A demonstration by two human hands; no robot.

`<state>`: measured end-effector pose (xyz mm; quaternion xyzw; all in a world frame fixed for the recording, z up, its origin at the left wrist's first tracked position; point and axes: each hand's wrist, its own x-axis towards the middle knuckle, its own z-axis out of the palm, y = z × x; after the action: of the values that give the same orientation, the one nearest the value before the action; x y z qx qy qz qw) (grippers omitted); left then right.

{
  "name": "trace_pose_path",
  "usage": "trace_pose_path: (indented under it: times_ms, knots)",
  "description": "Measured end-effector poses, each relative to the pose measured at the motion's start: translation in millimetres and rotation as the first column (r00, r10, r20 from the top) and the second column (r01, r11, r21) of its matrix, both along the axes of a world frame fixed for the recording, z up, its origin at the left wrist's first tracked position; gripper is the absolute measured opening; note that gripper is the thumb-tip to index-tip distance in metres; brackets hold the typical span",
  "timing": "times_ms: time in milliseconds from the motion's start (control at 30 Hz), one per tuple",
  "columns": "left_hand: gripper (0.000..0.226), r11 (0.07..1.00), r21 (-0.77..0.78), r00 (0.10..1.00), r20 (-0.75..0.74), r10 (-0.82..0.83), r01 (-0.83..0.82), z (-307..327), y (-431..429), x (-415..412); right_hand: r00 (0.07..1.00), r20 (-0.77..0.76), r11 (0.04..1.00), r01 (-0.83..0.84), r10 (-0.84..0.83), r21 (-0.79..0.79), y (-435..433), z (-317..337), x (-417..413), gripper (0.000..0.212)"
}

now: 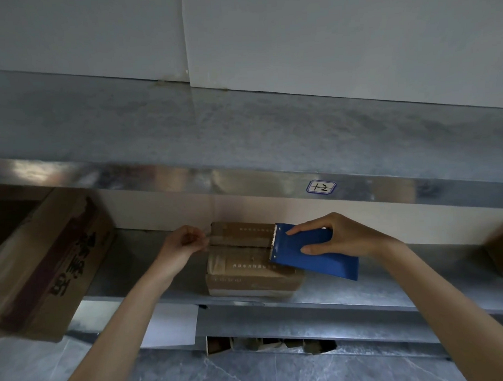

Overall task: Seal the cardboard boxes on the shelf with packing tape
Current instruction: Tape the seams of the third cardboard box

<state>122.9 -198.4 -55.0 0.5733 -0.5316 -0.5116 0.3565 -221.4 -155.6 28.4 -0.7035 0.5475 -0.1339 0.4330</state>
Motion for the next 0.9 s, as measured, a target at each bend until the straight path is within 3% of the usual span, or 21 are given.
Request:
trace_pose_path:
  times_ms: [500,667,900]
  knots:
    - [0.009,0.985,0.072,0.985,-0.065,0.159,-0.154,-31,5,-14,1.0,-0.02,0.999,-0.001,0.0,-0.039,1,-2,4,0.038]
    - [0.006,0.97,-0.02,0.968,-0.072,0.242,-0.244,-34,13,-26,1.0,0.006,0.998,0.024,-0.024,-0.056,3,-7,4,0.038]
    - [0.019,0.953,-0.194,0.972,-0.021,0.235,-0.234,-36,20,-25,0.999,0.039,0.997,0.032,-0.029,-0.067,6,-11,4,0.04]
